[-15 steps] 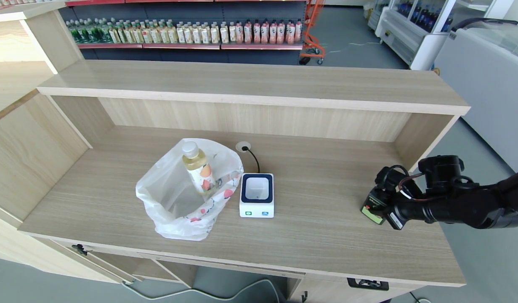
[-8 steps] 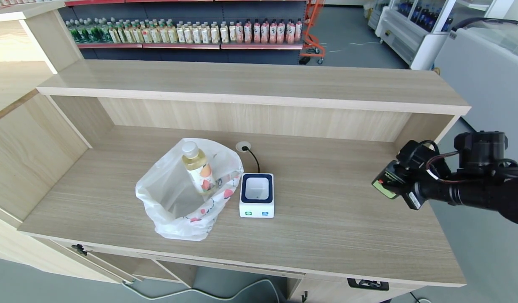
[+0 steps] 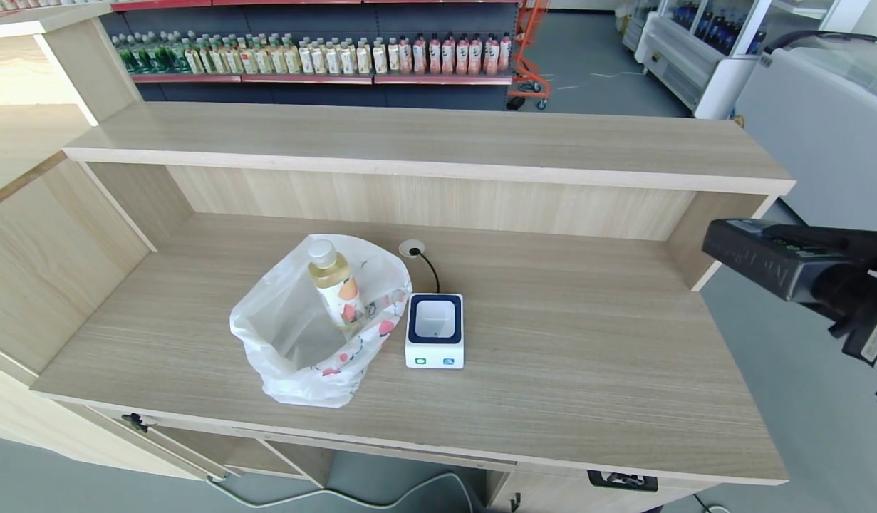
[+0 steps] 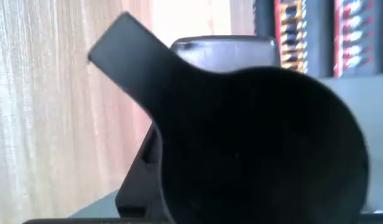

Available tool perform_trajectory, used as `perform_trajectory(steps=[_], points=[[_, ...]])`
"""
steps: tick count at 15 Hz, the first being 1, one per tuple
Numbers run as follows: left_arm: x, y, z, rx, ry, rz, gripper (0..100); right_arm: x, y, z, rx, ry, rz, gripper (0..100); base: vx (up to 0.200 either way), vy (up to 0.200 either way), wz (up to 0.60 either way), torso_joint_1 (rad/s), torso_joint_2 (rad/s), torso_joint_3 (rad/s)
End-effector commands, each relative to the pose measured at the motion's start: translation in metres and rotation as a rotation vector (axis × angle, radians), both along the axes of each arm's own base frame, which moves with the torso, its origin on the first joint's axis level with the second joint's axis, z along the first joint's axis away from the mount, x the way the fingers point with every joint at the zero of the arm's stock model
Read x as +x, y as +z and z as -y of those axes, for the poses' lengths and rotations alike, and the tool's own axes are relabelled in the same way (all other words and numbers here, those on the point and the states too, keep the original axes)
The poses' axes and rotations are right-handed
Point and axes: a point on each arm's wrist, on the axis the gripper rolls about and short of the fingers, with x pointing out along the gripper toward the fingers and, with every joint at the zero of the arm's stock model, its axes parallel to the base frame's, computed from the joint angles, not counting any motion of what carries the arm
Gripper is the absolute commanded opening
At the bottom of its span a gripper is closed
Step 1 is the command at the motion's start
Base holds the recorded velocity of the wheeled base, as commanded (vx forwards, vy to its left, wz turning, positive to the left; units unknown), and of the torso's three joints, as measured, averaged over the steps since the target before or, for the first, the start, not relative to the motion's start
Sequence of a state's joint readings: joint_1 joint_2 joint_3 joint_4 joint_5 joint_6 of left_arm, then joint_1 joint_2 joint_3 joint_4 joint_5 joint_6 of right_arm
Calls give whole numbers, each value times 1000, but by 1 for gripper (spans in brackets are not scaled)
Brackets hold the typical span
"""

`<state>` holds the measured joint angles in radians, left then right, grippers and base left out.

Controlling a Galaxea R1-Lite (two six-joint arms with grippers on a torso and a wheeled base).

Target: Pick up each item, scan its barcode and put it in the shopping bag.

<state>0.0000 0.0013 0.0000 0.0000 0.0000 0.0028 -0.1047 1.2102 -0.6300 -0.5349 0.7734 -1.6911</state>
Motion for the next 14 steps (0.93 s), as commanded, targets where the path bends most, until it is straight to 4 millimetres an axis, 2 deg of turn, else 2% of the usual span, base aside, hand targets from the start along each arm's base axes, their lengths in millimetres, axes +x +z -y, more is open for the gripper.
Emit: perform_trajectory(steps=[1,3,5,7,9,14], points=[[0,0,0,0,-2,1,100,-42,33,-27,-201,337,464,0,0,0,0,0,0,0],[0,0,0,0,0,0,100,-52,37,-39,-328,431,773,0,0,0,0,0,0,0],[0,0,0,0,0,1,100,-55,36,-47,-390,513,916,0,0,0,0,0,0,0],[0,0,0,0,-2,1,100,-58,35,-48,-395,558,949,0,0,0,0,0,0,0],[0,0,0,0,0,0,100,-78,42,-44,-392,584,1008,0,0,0,0,0,0,0],[0,0,0,0,-2,1,100,-84,42,-49,-359,649,1018,0,0,0,0,0,0,0]])
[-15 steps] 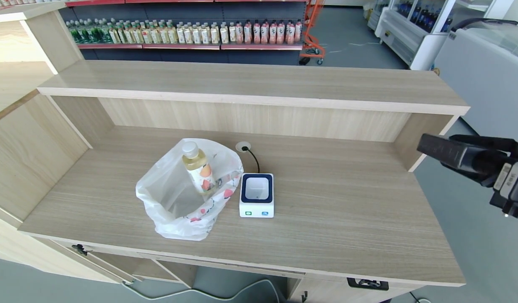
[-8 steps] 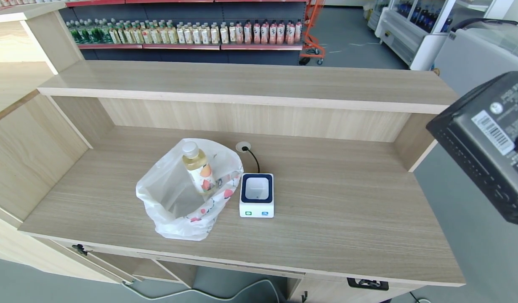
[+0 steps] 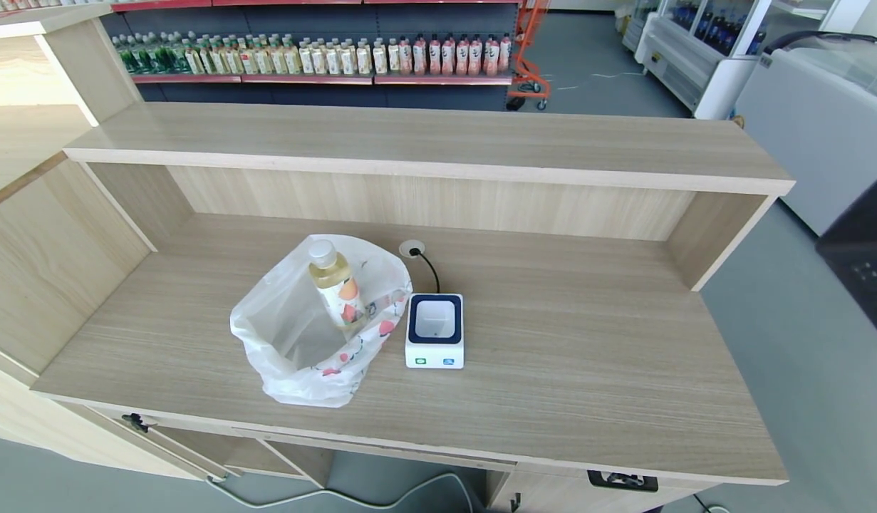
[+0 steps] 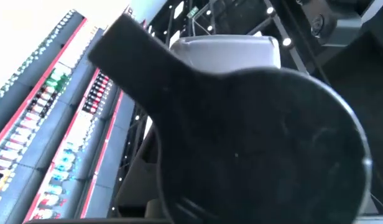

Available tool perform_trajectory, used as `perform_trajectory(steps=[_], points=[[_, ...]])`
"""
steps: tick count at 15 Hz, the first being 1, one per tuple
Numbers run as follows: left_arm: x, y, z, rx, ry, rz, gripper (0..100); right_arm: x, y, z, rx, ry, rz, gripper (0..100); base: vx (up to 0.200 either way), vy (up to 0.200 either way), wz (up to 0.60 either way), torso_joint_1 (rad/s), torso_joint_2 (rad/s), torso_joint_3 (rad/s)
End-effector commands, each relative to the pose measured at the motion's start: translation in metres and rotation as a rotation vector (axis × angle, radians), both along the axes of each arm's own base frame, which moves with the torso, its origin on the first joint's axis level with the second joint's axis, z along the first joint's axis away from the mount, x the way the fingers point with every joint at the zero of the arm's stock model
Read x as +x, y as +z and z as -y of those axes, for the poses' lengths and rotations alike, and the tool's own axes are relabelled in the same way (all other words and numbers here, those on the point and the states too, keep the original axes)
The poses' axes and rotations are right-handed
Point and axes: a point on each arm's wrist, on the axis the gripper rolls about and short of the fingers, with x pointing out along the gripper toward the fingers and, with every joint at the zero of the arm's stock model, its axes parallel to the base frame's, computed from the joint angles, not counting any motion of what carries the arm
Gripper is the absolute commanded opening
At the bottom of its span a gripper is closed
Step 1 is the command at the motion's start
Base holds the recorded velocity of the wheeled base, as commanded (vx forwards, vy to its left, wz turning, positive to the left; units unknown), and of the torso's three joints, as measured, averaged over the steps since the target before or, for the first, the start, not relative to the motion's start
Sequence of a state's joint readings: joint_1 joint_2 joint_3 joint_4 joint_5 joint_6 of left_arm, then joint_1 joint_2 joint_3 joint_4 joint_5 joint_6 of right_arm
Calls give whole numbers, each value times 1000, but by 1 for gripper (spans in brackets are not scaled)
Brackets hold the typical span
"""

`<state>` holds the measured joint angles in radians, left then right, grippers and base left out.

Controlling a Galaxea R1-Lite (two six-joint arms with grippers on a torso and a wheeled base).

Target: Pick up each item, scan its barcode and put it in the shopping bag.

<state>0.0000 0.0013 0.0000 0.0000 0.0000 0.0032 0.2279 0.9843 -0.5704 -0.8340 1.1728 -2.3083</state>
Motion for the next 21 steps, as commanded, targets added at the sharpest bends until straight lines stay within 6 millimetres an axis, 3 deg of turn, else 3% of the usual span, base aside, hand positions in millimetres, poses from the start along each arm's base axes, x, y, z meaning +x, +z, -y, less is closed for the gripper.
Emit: perform_trajectory(steps=[1,21], points=[[0,0,0,0,0,0,100,-4,1,-4,2,48,3,0,0,0,0,0,0,0],[0,0,0,0,0,1,100,-12,-10,-11,-35,163,-68,0,0,0,0,0,0,0]])
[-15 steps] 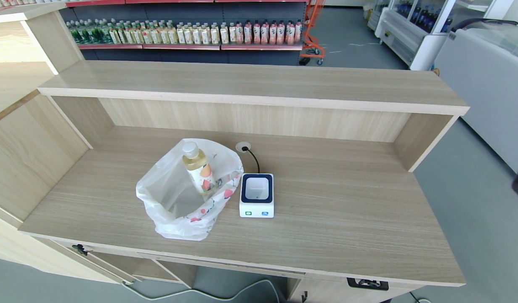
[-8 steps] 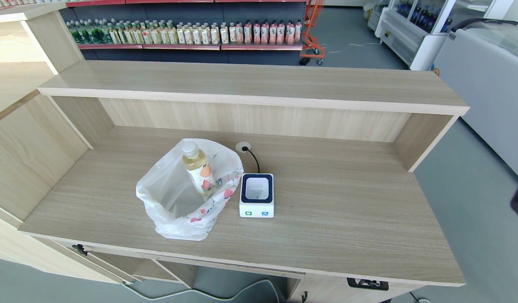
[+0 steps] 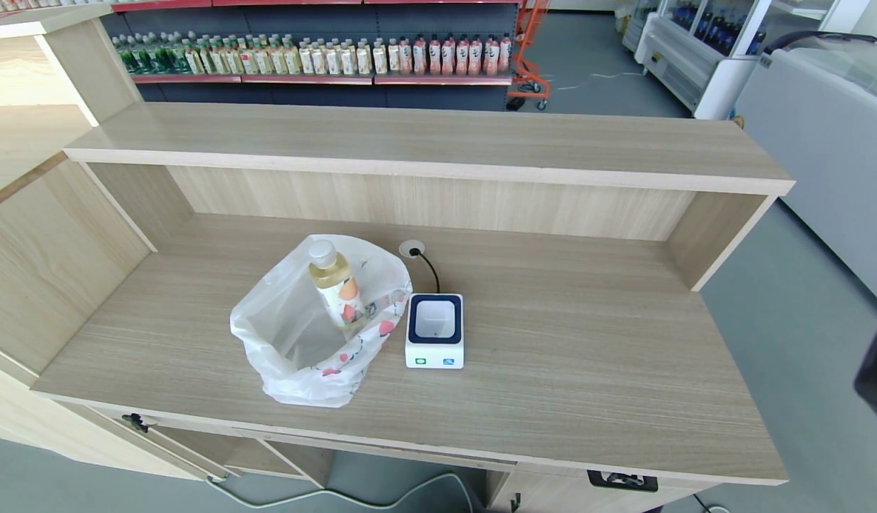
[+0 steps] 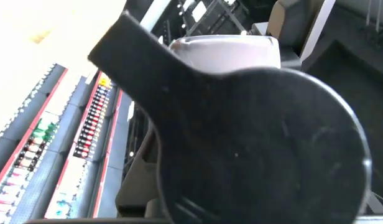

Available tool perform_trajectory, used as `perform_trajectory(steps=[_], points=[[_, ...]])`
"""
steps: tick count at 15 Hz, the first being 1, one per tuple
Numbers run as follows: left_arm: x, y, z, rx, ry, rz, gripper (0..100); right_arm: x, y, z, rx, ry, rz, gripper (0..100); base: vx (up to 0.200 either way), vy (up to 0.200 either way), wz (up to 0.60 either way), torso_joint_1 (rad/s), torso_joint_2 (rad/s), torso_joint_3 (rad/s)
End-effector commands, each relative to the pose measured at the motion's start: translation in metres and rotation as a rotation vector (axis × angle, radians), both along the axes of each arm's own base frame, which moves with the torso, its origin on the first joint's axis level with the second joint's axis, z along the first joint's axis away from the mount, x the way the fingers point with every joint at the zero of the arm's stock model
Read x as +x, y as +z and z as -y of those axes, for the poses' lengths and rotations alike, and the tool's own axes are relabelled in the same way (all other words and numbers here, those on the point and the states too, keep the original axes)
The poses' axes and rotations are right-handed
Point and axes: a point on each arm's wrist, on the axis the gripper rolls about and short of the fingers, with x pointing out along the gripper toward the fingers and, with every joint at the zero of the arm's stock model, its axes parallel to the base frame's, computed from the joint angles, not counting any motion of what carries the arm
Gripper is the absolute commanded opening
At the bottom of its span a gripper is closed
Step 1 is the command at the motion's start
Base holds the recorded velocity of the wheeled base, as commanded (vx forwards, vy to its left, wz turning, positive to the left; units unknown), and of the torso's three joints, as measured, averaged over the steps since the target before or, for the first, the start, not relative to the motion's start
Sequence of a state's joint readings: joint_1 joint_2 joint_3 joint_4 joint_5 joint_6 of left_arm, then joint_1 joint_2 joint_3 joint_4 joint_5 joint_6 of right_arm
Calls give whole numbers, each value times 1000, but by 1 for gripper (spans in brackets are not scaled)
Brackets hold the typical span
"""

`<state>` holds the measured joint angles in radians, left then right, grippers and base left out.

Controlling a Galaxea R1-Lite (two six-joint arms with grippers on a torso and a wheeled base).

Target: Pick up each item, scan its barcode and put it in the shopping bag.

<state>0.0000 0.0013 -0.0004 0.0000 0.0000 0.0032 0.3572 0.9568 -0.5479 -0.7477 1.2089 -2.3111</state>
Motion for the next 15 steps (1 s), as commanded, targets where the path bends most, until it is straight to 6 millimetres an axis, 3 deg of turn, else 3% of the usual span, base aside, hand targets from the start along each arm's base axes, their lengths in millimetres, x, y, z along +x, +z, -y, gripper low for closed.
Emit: perform_trajectory(steps=[1,3,4,6,7,8,10,12,15], points=[[0,0,0,0,0,1,100,0,0,0,1,0,-1,0,0,0,0,0,0,0],[0,0,0,0,0,1,100,11,4,4,9,-98,-89,0,0,0,0,0,0,0],[0,0,0,0,0,1,100,25,10,13,65,-312,-265,0,0,0,0,0,0,0],[0,0,0,0,0,-1,100,35,-4,21,307,-704,-874,0,0,0,0,0,0,0],[0,0,0,0,-2,-1,100,34,-10,23,412,-802,-1065,0,0,0,0,0,0,0],[0,0,0,0,0,1,100,32,-16,26,661,-892,-1379,0,0,0,0,0,0,0],[0,0,0,0,-2,-1,100,34,-24,33,854,-876,-1606,0,0,0,0,0,0,0],[0,0,0,0,0,-1,100,39,-12,33,1077,-725,-1883,0,0,0,0,0,0,0],[0,0,0,0,0,-1,100,64,-15,33,1378,-654,-2312,0,0,0,0,0,0,0]])
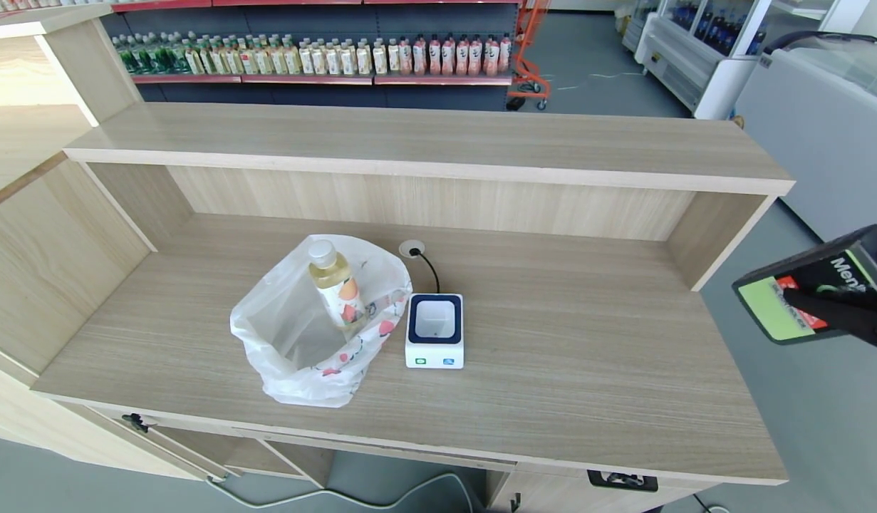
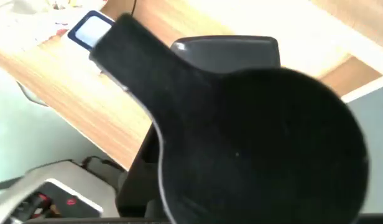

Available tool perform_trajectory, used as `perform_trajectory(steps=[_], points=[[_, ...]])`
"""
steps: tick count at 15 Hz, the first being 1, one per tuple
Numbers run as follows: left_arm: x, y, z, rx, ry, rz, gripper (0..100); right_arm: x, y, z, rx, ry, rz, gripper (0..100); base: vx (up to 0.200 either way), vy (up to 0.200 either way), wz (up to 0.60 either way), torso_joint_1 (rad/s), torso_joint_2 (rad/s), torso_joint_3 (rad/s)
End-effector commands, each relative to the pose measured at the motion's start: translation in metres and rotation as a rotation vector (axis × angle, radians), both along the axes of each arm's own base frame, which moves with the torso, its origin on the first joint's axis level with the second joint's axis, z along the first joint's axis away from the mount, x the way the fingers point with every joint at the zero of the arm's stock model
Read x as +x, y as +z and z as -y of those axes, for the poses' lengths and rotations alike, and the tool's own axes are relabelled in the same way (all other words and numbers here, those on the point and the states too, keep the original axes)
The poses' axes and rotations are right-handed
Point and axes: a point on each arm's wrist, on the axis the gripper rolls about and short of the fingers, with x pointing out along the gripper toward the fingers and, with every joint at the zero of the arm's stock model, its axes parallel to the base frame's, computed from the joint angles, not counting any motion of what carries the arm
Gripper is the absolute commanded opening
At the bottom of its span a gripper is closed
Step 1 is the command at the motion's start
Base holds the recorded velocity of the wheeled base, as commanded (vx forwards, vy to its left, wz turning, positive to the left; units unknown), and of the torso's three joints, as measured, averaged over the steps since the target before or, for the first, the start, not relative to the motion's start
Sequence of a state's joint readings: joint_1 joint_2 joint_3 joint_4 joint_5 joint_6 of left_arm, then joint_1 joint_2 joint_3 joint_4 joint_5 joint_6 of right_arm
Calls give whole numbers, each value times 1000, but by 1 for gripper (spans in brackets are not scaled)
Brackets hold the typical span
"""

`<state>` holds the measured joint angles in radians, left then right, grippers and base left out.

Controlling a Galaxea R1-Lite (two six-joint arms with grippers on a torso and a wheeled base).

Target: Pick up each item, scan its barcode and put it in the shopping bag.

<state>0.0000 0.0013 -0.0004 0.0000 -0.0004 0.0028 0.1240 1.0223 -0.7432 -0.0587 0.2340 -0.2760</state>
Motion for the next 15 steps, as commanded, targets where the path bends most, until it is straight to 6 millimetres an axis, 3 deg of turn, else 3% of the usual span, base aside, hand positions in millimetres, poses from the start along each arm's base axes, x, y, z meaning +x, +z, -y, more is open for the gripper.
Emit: perform_trajectory(steps=[1,3,7,15], points=[[0,0,0,0,0,-1,100,27,2,-8,291,20,-217,0,0,0,0,0,0,0],[0,0,0,0,0,-1,100,44,3,-14,487,103,-360,0,0,0,0,0,0,0],[0,0,0,0,0,1,100,67,-14,-20,539,164,-436,0,0,0,0,0,0,0],[0,0,0,0,0,-1,100,76,-25,-26,534,173,-486,0,0,0,0,0,0,0]])
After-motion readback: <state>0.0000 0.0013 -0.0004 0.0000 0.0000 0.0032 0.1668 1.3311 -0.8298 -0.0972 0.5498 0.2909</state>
